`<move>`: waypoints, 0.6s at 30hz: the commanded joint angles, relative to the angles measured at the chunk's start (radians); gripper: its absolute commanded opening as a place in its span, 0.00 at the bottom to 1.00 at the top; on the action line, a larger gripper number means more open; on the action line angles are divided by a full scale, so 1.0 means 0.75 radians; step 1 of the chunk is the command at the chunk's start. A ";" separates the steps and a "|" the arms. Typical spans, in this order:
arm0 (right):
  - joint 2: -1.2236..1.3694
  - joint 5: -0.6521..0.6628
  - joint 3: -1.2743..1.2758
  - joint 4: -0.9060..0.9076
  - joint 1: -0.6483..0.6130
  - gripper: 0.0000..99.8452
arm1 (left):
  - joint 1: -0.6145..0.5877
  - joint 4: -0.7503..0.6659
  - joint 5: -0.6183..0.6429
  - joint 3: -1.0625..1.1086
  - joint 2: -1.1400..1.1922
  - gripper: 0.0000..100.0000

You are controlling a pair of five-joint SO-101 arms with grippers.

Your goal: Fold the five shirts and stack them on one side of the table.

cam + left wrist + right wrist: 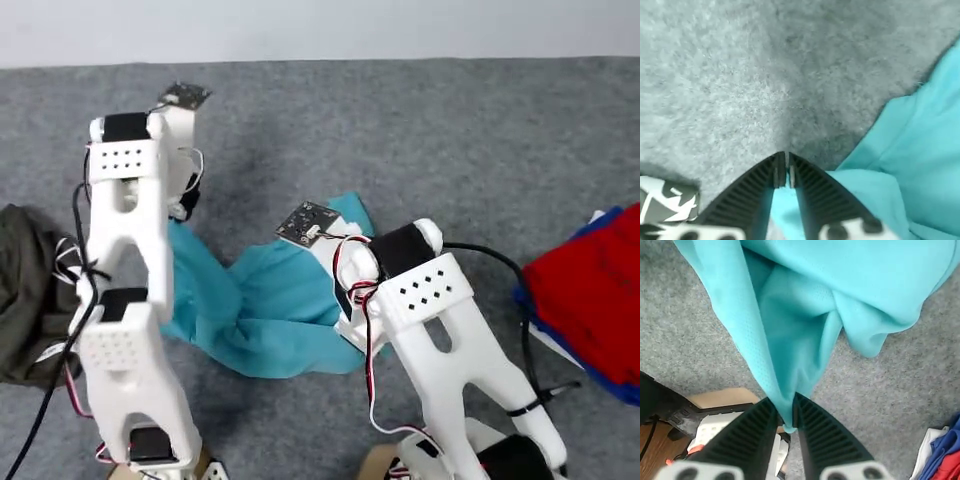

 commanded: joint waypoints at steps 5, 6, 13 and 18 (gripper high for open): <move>-0.128 0.000 -0.466 0.040 0.334 0.01 | -0.006 0.033 0.000 -0.056 -0.528 0.00; -0.138 0.006 -0.548 0.040 0.377 0.01 | -0.004 0.033 0.000 -0.079 -0.604 0.00; -0.144 0.125 -0.982 0.034 0.570 0.01 | 0.000 0.033 0.000 -0.208 -0.968 0.00; -0.154 0.127 -1.117 0.034 0.602 0.01 | -0.002 0.033 -0.002 -0.289 -1.140 0.00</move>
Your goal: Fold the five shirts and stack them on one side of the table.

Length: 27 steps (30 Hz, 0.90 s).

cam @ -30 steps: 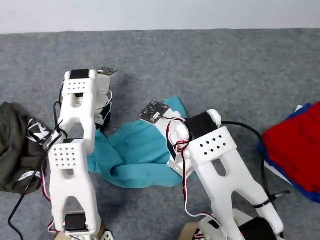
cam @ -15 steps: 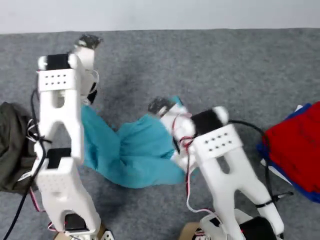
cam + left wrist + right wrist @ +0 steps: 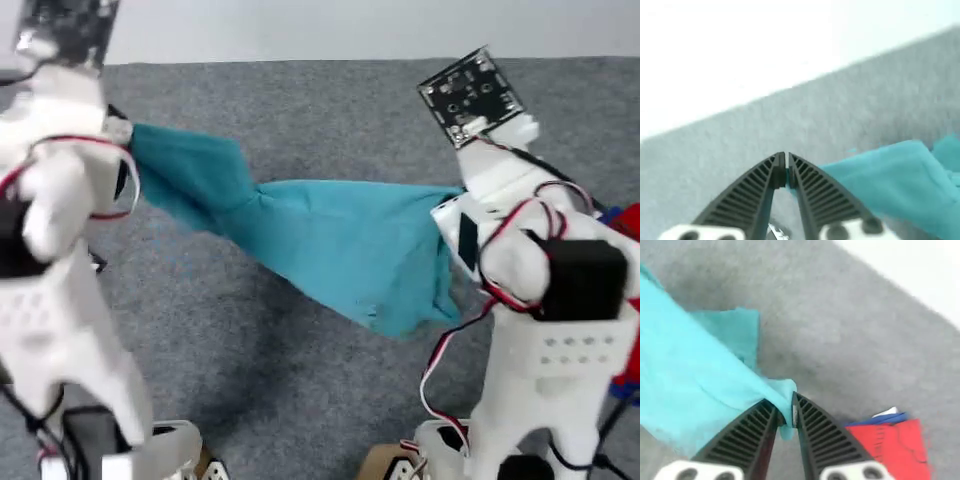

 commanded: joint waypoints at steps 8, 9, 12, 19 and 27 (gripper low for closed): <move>-0.048 0.014 -0.479 0.013 0.044 0.01 | 0.006 -0.006 -0.012 -0.400 -0.262 0.00; -0.048 0.014 -0.499 0.013 0.044 0.01 | 0.006 -0.004 -0.014 -0.437 -0.270 0.00; -0.056 0.014 -0.513 0.030 0.044 0.01 | 0.002 -0.002 -0.039 -0.523 -0.297 0.00; -0.154 0.014 -0.513 0.030 0.038 0.01 | -0.006 -0.006 -0.194 -0.619 -0.385 0.00; -0.118 0.010 -0.354 0.026 0.036 0.01 | -0.006 0.002 -0.235 -0.557 -0.364 0.00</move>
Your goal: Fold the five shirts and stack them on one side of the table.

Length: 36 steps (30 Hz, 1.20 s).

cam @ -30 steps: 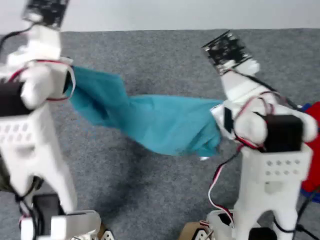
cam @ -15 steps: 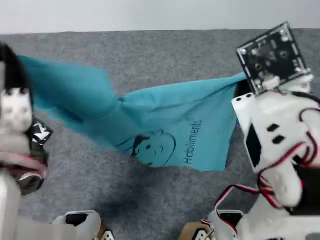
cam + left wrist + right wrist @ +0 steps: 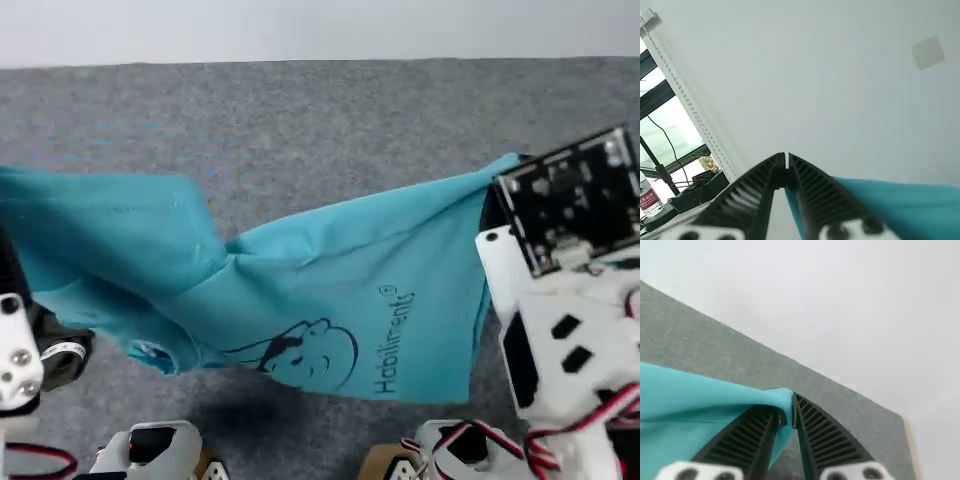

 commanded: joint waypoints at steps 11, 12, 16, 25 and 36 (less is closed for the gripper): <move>0.512 0.004 0.561 -0.328 0.003 0.01 | -0.006 -0.137 -0.012 0.821 0.389 0.00; 0.570 0.004 0.595 -0.410 0.003 0.01 | -0.006 -0.194 -0.010 0.895 0.446 0.00; 0.823 0.010 0.659 -0.711 0.009 0.01 | -0.006 -0.495 0.025 1.093 0.698 0.00; 1.249 0.016 0.655 -1.282 0.013 0.01 | -0.027 -0.994 0.139 1.036 1.262 0.00; 1.370 0.012 0.655 -1.885 0.071 0.01 | -0.045 -1.090 0.333 0.281 1.798 0.00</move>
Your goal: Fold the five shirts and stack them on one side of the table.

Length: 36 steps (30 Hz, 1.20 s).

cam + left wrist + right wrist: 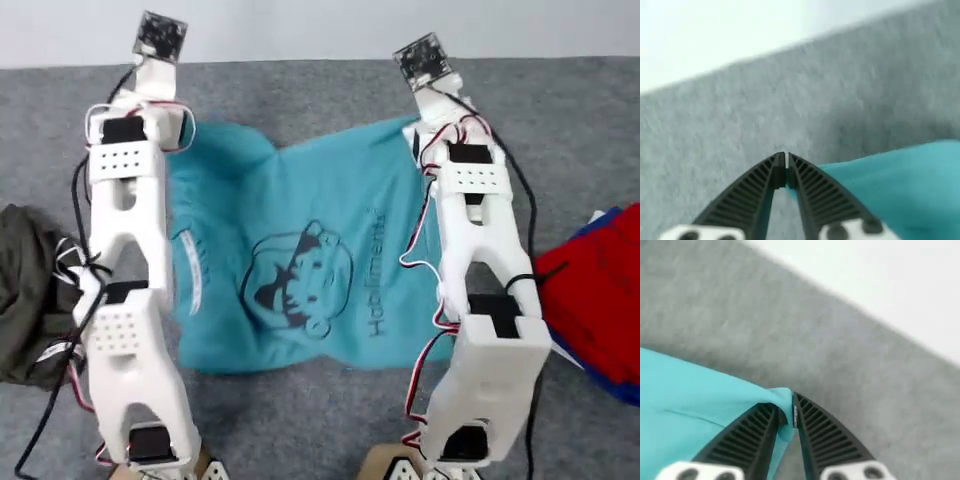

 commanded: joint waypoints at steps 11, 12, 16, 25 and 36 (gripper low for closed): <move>0.105 0.020 -0.020 -0.453 0.050 0.01 | 0.033 -0.131 0.043 -1.006 0.569 0.00; 0.114 0.020 -0.041 -0.451 0.056 0.01 | 0.031 -0.121 0.043 -1.053 0.581 0.00; 0.116 0.020 -0.121 -0.441 0.083 0.02 | 0.029 -0.102 0.039 -1.210 0.585 0.00; 0.118 0.014 -0.440 0.009 0.077 0.16 | 0.027 -0.025 -0.047 -1.202 0.458 0.06; 0.103 0.012 -0.577 0.294 0.073 0.16 | 0.023 0.082 -0.131 -1.216 0.383 0.08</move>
